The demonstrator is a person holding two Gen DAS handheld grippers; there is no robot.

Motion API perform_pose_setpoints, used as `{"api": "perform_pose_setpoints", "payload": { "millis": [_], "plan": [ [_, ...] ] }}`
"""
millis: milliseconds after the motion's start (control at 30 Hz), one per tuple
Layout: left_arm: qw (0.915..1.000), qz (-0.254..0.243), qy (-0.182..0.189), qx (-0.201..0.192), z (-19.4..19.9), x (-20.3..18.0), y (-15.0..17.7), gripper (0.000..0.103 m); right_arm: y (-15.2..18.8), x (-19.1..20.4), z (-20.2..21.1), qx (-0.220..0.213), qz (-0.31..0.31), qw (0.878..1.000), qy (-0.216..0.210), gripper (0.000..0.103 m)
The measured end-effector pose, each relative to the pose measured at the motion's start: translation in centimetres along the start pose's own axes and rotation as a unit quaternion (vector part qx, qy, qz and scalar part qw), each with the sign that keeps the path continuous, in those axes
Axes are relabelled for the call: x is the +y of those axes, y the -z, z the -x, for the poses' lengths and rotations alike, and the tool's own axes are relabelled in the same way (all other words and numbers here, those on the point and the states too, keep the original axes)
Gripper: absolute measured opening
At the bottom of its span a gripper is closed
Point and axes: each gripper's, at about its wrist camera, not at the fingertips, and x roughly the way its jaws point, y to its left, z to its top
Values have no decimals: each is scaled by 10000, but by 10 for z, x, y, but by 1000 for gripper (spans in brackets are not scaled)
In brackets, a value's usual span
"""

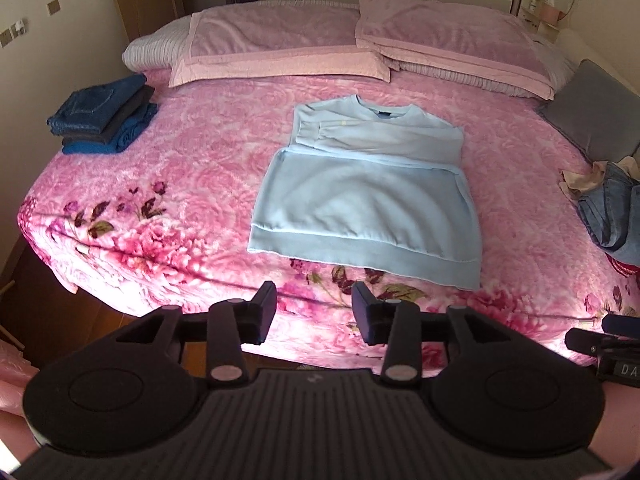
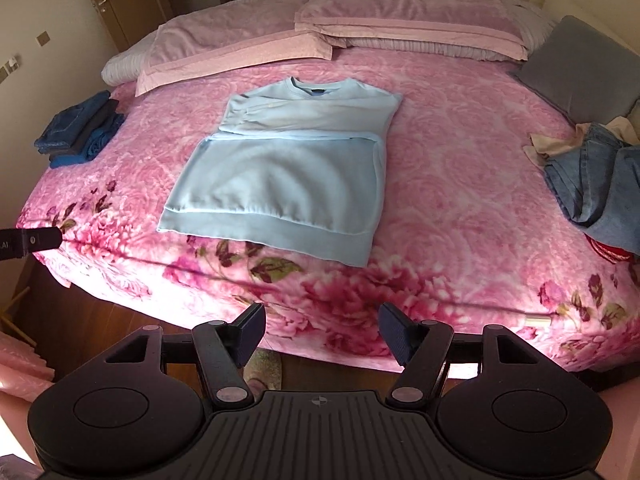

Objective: Fold clothes

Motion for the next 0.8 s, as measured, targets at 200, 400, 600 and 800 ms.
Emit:
{"api": "perform_pose_setpoints", "payload": {
  "millis": [200,400,600,800],
  "plan": [
    [10000,-56,22,72,0,-9,5,39,3,-2,2,76,14,10000,36,66],
    [9997,-128,24,197,-1,-17,14,40,8,-6,2,187,33,9998,35,66],
    [9992,-206,11,339,-2,-22,23,40,15,-4,-2,340,-11,9994,7,66],
    [9990,-216,2,390,-1,-21,26,40,15,1,-4,377,11,9993,-9,66]
  ]
}}
